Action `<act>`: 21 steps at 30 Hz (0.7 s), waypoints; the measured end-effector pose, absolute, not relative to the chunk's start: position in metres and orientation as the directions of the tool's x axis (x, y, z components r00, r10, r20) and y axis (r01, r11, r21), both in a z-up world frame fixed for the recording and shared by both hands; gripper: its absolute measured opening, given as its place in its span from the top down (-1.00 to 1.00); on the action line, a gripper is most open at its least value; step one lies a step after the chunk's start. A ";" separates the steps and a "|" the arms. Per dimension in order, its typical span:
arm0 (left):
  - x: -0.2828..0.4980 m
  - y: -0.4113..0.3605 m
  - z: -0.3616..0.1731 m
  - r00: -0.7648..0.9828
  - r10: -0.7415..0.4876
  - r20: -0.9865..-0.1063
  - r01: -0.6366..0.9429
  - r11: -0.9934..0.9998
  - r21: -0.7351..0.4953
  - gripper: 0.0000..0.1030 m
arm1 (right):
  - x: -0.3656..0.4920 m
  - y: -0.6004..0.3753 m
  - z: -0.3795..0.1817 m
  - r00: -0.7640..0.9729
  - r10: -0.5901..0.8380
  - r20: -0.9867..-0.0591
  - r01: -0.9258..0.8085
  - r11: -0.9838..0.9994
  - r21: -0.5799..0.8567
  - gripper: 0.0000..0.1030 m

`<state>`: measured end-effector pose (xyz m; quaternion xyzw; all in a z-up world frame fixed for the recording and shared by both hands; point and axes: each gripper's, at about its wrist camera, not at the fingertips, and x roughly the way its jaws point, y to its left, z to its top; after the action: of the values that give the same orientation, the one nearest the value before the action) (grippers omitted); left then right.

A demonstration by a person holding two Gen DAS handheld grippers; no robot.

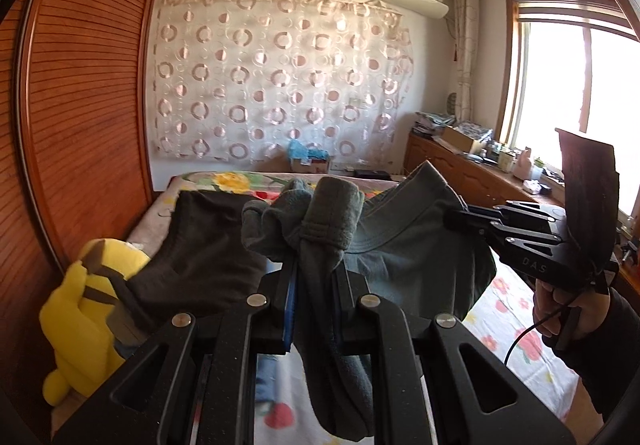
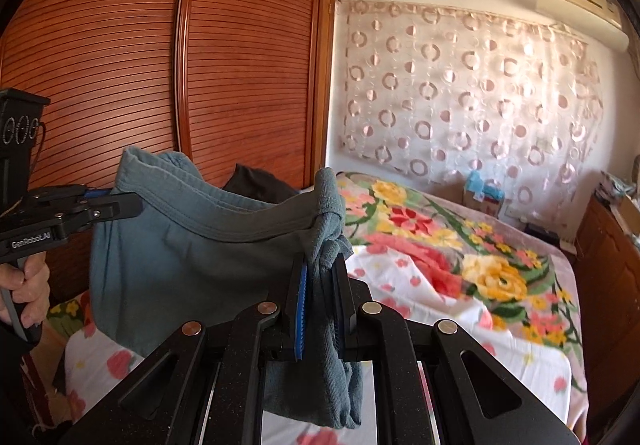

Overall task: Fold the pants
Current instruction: 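Lift the folded grey-blue shorts with both grippers and carry them toward the clothes stack, then lower the shorts onto the folded jeans stack with both grippers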

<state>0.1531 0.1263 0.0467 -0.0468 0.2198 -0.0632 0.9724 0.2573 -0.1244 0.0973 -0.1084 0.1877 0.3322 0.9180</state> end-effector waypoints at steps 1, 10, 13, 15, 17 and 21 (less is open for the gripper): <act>0.156 0.129 0.048 0.896 -0.137 -0.421 0.096 0.988 -0.117 0.71 | 0.264 -0.122 0.097 0.707 0.572 -0.415 -0.654 0.753 -0.076 0.79; 0.178 0.155 0.045 0.907 -0.070 -0.416 0.026 0.994 -0.111 0.71 | 0.301 -0.104 0.088 0.685 0.610 -0.399 -0.695 0.711 -0.105 0.79; 0.181 0.165 0.045 0.913 -0.053 -0.405 0.003 0.993 -0.122 0.71 | 0.320 -0.094 0.091 0.665 0.632 -0.397 -0.717 0.690 -0.103 0.79; 0.182 0.171 0.045 0.918 -0.032 -0.396 -0.015 0.993 -0.117 0.71 | 0.334 -0.086 0.091 0.650 0.646 -0.400 -0.730 0.676 -0.094 0.79; 0.181 0.179 0.043 0.923 -0.011 -0.385 -0.040 0.991 -0.124 0.71 | 0.347 -0.079 0.091 0.635 0.658 -0.404 -0.744 0.662 -0.090 0.79; 0.181 0.191 0.037 0.928 0.017 -0.373 -0.078 0.986 -0.149 0.71 | 0.367 -0.062 0.089 0.622 0.665 -0.414 -0.759 0.642 -0.107 0.79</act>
<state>0.1808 0.1913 0.0373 -0.0808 0.1885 0.0242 0.9784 0.3670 -0.0624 0.0892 -0.1371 0.1708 0.4001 0.8899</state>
